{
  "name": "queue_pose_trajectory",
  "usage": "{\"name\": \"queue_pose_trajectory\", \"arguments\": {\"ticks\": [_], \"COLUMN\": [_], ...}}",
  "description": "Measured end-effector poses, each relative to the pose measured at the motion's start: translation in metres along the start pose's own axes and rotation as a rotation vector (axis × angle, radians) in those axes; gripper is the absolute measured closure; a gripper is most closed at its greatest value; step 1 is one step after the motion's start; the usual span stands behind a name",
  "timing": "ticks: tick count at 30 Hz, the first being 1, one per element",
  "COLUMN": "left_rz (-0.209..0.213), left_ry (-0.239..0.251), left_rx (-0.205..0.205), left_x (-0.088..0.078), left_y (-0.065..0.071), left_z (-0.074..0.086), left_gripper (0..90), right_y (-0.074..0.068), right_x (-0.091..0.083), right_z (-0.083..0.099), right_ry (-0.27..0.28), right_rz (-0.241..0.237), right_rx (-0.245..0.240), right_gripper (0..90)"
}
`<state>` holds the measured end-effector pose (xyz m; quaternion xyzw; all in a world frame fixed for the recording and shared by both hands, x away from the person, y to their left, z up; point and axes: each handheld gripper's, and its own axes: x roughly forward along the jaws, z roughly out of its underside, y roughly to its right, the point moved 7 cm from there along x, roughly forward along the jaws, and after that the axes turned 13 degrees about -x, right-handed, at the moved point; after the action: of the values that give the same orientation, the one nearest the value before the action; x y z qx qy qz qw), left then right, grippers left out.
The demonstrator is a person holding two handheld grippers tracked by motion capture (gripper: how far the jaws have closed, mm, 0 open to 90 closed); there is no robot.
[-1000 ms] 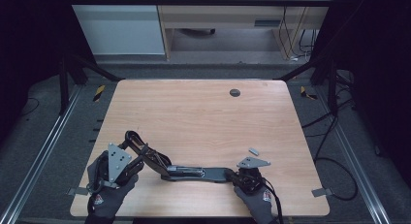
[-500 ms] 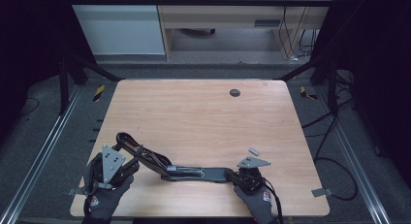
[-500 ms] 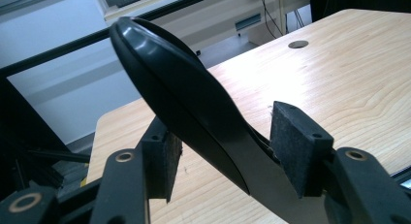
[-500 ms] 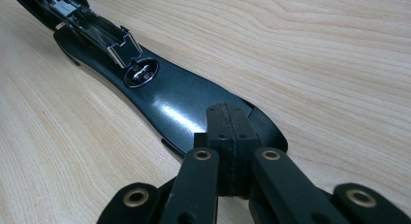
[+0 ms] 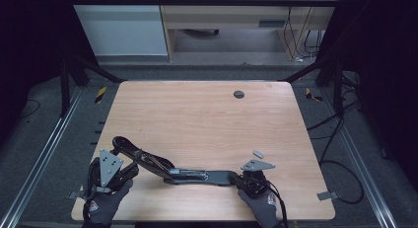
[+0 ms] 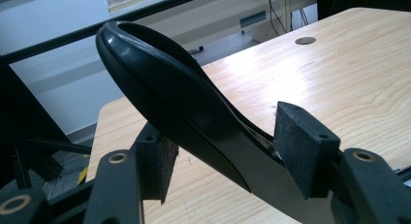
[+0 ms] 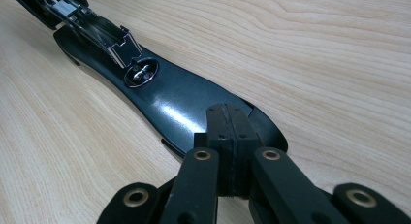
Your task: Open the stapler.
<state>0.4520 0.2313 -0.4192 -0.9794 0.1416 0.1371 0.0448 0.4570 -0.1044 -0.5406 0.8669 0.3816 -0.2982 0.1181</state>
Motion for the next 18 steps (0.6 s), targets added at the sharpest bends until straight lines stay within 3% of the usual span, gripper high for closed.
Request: {"name": "queue_pose_trajectory", "arguments": {"ticks": [8, 18], "left_rz": [0.029, 0.088], "left_ry": [-0.004, -0.02], "left_rx": [-0.015, 0.002], "left_x": [0.0003, 0.0002], "left_y": [-0.0048, -0.0094], "left_z": [0.0023, 0.0028], "left_gripper": [41.1, 39.3], "right_y": [0.0001, 0.0], "right_x": [0.0, -0.0001], "right_z": [-0.0001, -0.0002], "right_ry": [0.0, -0.005], "right_rz": [-0.001, -0.004], "right_rx": [-0.001, 0.005], "right_gripper": [90.0, 90.0]}}
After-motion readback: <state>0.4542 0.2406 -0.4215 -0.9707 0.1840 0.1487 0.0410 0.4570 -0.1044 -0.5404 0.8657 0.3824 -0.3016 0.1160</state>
